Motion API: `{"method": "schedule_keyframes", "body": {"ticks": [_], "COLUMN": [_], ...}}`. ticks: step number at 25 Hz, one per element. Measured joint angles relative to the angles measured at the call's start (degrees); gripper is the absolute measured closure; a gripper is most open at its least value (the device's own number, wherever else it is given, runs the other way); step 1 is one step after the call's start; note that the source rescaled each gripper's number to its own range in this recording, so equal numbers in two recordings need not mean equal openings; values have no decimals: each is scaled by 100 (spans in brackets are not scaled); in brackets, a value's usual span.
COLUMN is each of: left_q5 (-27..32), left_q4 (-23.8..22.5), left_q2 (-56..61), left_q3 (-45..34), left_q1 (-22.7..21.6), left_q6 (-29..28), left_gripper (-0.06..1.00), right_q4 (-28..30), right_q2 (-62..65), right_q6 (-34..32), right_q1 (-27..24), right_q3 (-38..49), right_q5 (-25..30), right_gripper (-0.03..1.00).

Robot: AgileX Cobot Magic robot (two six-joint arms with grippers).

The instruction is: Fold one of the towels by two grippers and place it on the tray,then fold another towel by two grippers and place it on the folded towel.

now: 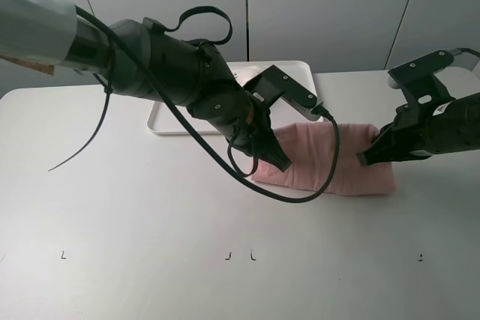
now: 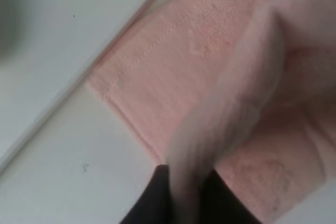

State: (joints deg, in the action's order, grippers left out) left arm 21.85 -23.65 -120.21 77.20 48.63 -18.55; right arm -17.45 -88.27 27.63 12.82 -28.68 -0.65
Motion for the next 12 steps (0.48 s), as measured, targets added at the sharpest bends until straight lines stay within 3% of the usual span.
{"method": "schedule_keyframes", "body": {"ticks": [3, 6, 8, 12], "left_q5": [0, 35, 46, 492], "left_q4": [-14, -14, -14, 139], "left_q2": [0, 0, 0, 0], "left_q3": [0, 0, 0, 133], "left_q1": [-3, -50, -96, -185], "left_q6": [-61, -284, -367, -445], "left_gripper": [54, 8, -2, -4], "right_q4": [-153, -594, -969, -1334], "right_q2": [0, 0, 0, 0], "right_q6": [-11, -54, -64, -64], "right_q1": [-23, -23, -23, -23], "right_q3": [0, 0, 0, -121], "right_q5": [-48, -300, -390, 65], "right_gripper": [50, 8, -1, -3]}}
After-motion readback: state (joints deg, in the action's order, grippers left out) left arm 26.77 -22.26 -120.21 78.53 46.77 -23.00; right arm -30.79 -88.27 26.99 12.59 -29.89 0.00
